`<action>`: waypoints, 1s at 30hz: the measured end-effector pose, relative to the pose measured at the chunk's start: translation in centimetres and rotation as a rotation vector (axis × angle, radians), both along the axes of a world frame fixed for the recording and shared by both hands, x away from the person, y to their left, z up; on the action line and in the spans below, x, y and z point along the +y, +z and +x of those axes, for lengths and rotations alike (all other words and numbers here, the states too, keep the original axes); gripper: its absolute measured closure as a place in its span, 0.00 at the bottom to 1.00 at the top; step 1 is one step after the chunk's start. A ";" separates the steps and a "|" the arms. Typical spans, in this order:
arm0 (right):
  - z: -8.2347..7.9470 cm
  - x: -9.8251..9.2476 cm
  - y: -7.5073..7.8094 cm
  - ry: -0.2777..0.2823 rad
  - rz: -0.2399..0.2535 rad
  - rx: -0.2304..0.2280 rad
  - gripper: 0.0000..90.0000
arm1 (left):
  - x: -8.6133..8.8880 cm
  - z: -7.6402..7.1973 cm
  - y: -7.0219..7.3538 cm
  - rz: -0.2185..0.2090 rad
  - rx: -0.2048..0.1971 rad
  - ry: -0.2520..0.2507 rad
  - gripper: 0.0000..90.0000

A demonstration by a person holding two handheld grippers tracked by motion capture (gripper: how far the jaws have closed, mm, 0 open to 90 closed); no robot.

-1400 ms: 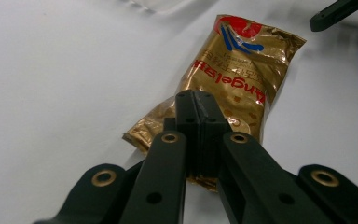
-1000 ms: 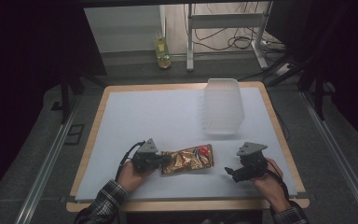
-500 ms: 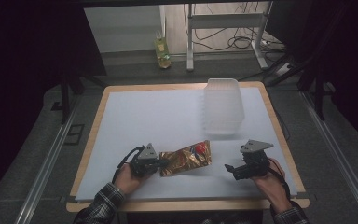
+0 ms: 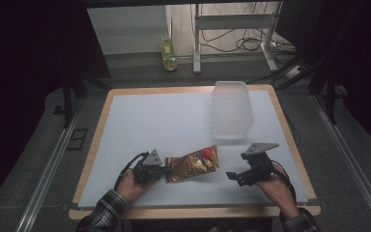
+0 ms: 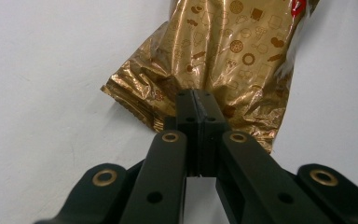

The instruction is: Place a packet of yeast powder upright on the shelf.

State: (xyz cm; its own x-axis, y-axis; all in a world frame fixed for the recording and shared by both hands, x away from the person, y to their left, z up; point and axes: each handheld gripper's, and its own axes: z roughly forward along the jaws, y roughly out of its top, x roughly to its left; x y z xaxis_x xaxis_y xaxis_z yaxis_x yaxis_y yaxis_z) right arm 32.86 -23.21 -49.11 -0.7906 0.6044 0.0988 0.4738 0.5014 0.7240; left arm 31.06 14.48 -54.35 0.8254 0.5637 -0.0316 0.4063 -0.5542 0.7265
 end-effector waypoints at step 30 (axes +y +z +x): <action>4.3 7.8 -0.6 0.044 0.146 0.421 0.40 | 0.0 0.0 0.0 0.000 0.003 -0.002 1.00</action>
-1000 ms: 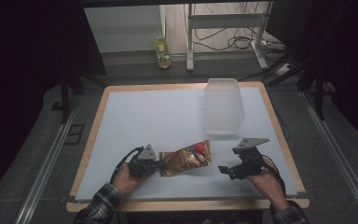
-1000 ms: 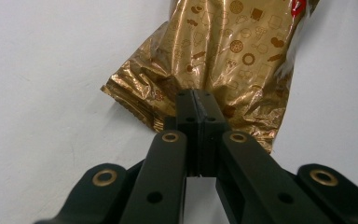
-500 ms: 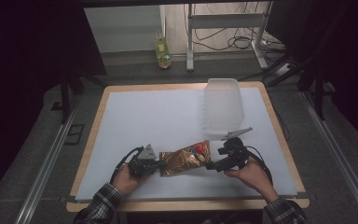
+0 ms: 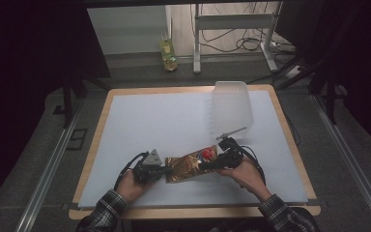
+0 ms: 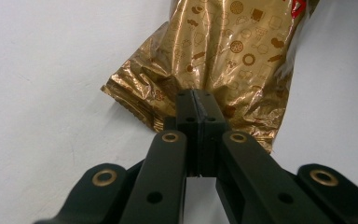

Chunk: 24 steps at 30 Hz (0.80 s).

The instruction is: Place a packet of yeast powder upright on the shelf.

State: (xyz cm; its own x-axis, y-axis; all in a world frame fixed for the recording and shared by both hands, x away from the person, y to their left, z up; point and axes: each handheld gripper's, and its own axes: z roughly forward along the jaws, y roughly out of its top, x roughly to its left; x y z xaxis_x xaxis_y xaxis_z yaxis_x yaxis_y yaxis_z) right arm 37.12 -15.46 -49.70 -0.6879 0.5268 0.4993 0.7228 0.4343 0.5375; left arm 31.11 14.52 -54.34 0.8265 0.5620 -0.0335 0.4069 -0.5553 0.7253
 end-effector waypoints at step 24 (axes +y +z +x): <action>0.2 1.3 1.1 0.094 0.026 -0.059 0.78 | 0.9 -0.2 1.3 -0.042 -0.063 0.072 0.77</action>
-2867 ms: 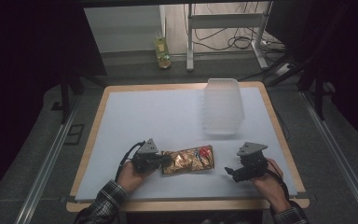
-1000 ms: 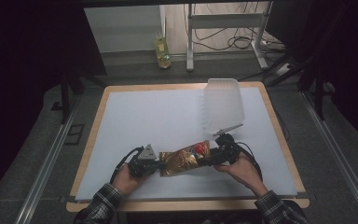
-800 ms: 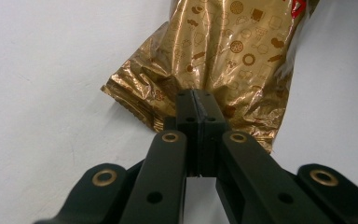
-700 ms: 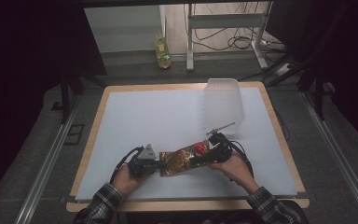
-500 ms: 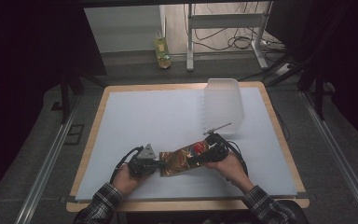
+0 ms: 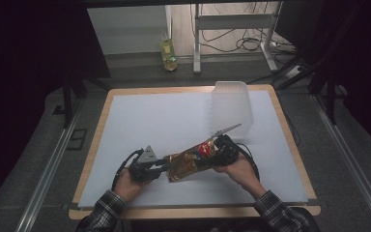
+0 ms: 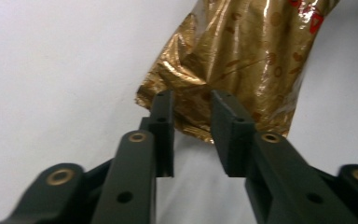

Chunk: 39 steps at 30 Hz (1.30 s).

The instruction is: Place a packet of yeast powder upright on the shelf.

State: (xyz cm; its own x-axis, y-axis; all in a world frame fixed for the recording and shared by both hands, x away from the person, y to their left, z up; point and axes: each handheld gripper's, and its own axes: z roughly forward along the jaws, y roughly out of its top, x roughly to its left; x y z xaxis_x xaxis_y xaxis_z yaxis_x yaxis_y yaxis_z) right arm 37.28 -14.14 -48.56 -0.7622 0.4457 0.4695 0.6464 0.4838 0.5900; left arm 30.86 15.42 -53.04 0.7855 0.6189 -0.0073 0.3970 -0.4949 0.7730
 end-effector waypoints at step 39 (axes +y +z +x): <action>0.9 -1.1 6.2 0.086 -0.087 -0.298 0.78 | 1.1 0.5 0.1 -0.055 -0.053 0.068 0.08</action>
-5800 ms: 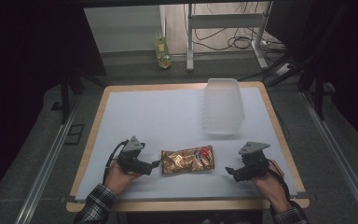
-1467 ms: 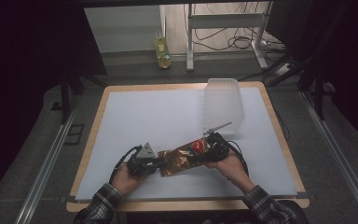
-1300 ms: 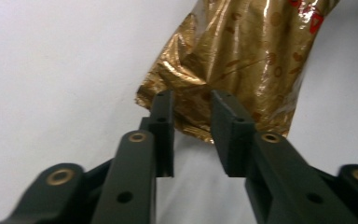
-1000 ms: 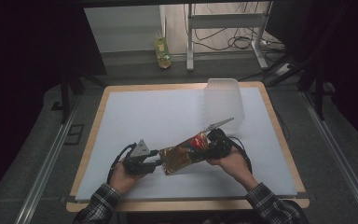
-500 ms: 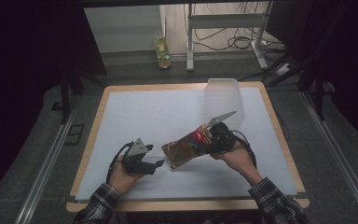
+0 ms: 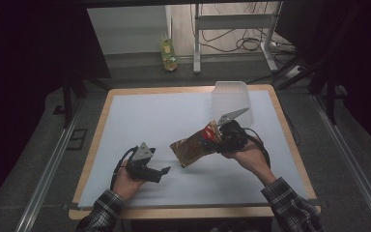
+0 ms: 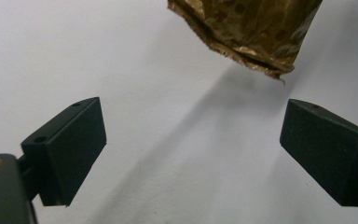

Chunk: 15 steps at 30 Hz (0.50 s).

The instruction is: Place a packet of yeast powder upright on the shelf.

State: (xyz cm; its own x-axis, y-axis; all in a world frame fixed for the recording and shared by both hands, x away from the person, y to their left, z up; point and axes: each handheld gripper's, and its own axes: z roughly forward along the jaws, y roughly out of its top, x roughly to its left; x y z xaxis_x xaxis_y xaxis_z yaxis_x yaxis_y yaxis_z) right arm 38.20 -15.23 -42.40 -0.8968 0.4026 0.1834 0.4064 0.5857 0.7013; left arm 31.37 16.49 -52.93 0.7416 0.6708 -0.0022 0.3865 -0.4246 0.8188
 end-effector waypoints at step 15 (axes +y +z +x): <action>0.7 -0.3 2.7 0.070 -0.071 -0.113 0.79 | -0.1 -0.1 -0.2 0.030 -0.039 -0.010 0.06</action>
State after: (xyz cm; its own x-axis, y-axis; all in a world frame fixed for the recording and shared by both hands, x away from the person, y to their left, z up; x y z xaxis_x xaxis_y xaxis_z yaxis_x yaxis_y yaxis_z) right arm 38.89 -15.50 -39.70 -0.9364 0.3470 0.0533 0.2840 0.6595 0.6960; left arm 31.27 16.37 -53.11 0.7476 0.6625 0.0472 0.3498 -0.4532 0.8199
